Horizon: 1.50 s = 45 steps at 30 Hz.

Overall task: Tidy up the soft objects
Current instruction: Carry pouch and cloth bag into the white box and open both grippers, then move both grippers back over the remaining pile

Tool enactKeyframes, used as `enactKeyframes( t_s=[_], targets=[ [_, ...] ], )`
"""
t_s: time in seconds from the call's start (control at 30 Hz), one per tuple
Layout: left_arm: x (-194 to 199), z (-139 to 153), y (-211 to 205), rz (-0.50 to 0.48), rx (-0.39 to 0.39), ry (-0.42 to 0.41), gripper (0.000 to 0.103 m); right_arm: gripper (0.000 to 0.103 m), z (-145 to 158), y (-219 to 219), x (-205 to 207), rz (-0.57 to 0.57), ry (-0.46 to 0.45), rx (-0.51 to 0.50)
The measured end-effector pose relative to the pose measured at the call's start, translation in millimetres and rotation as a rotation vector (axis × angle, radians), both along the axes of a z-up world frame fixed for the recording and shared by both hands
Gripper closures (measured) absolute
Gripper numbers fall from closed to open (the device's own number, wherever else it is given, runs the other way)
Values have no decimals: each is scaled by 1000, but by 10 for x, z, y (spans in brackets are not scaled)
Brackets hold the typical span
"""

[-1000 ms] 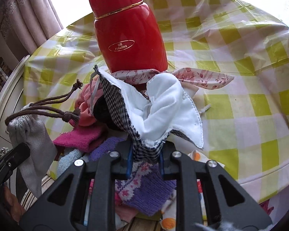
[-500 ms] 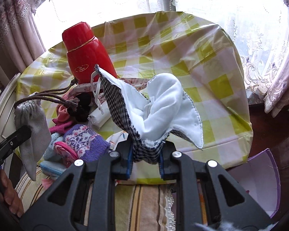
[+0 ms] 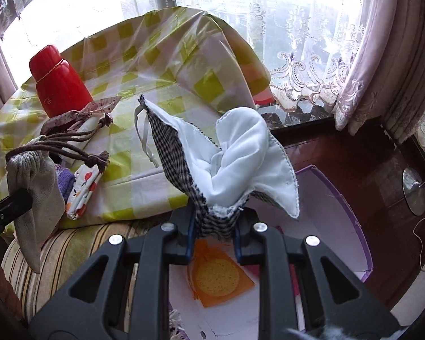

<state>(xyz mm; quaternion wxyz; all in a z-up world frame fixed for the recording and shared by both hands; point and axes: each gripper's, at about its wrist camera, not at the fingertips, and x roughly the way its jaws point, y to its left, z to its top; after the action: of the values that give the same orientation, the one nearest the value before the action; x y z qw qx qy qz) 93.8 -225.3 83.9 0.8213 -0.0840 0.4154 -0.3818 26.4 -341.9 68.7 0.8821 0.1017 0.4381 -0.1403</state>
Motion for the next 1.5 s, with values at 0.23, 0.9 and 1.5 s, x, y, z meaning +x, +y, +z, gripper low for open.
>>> enactKeyframes(
  t_s=[0.23, 0.9, 1.5],
  targets=[
    [-197, -124, -452, -126, 6, 72, 92, 78, -193, -351, -309, -90, 73, -8],
    [-327, -217, -65, 6, 98, 95, 35, 39, -1502, -53, 34, 129, 434, 63],
    [-295, -157, 1119, 295, 138, 25, 31, 41, -1510, 82, 607, 90, 337, 24]
  ],
)
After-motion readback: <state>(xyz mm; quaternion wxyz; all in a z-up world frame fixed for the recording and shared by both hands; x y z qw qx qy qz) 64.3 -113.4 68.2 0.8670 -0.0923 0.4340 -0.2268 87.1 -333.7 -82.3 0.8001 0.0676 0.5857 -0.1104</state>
